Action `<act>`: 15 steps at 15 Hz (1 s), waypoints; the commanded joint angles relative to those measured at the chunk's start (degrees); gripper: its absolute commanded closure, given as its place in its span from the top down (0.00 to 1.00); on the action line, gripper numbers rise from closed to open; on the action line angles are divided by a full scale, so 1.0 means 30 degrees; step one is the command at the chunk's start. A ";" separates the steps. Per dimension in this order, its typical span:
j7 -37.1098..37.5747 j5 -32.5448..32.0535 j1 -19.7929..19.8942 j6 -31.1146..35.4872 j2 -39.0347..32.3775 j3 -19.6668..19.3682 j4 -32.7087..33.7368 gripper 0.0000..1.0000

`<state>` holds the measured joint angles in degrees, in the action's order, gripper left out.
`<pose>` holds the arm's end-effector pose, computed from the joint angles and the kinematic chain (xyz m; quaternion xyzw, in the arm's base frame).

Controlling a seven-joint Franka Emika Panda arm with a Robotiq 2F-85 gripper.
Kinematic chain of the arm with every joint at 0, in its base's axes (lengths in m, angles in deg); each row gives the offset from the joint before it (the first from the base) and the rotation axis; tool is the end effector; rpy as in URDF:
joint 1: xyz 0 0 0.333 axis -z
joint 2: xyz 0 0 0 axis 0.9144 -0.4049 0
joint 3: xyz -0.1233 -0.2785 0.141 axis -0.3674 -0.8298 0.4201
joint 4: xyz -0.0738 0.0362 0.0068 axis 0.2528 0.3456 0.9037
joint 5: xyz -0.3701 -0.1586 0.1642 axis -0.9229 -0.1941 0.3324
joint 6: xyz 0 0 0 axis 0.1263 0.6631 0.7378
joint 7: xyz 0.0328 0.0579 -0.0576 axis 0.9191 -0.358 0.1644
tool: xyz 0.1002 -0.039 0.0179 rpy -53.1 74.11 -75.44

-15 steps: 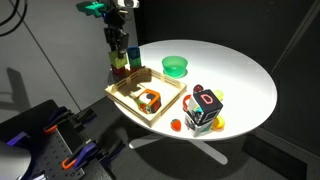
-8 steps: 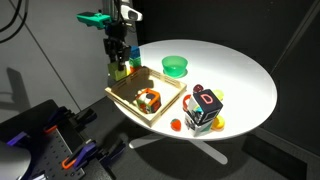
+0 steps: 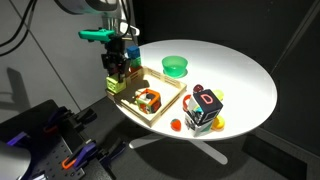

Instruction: Put the yellow block in the crate

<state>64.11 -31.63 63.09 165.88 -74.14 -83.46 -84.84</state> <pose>0.4924 0.0298 0.2210 0.9778 0.0707 -0.1839 0.0718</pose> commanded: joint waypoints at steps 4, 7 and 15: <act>0.0445 -0.1033 -0.0819 0.0164 -0.1640 0.0337 0.1038 0.27; 0.0395 -0.1171 -0.1083 0.0235 -0.2203 0.0335 0.1530 0.27; 0.0380 -0.0968 -0.1207 0.0609 -0.3261 0.0266 0.2448 0.93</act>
<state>64.31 -33.69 59.56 167.74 -83.01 -82.69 -78.96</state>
